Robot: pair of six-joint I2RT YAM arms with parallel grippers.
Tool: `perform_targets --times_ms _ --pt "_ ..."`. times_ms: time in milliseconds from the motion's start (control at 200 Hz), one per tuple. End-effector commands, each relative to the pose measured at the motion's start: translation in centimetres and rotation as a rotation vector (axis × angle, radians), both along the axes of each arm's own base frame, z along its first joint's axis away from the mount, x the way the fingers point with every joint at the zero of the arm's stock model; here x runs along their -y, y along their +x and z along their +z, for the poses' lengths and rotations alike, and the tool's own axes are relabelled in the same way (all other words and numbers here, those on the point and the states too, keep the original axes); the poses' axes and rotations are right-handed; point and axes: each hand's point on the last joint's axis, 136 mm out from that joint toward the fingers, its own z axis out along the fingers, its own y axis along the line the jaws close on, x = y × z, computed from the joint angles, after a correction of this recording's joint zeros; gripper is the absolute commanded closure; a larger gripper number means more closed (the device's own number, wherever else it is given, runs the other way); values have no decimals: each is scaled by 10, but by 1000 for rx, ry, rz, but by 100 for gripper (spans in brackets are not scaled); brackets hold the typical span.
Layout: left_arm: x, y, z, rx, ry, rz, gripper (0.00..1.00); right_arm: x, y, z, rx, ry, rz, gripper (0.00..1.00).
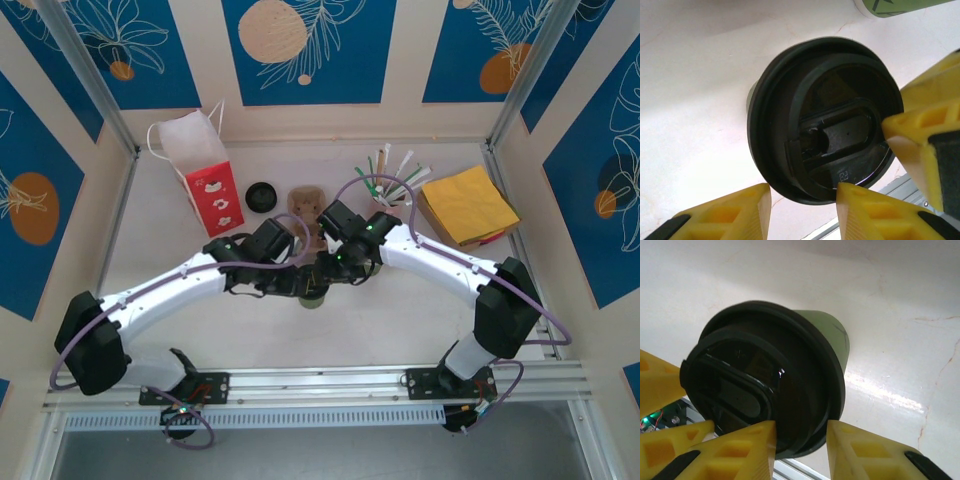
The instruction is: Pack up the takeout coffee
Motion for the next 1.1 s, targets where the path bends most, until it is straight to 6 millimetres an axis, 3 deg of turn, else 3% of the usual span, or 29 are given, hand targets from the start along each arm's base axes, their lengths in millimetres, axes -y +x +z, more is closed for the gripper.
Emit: perform_targets --times_ms 0,300,590,785,935,1095 --pt "-2 2 11 12 34 -8 61 1 -4 15 -7 2 -5 66" --pt "-2 15 43 58 -11 20 54 6 6 39 35 36 -47 61" --pt "-33 46 84 157 -37 105 35 31 29 78 161 64 -174 48" --pt "-67 79 110 263 -26 194 0 46 46 104 255 111 -257 36" --pt "-83 102 131 317 -17 245 0 45 58 130 344 163 -254 24" --pt "-84 122 150 347 -18 268 0 48 74 157 431 198 -234 11"
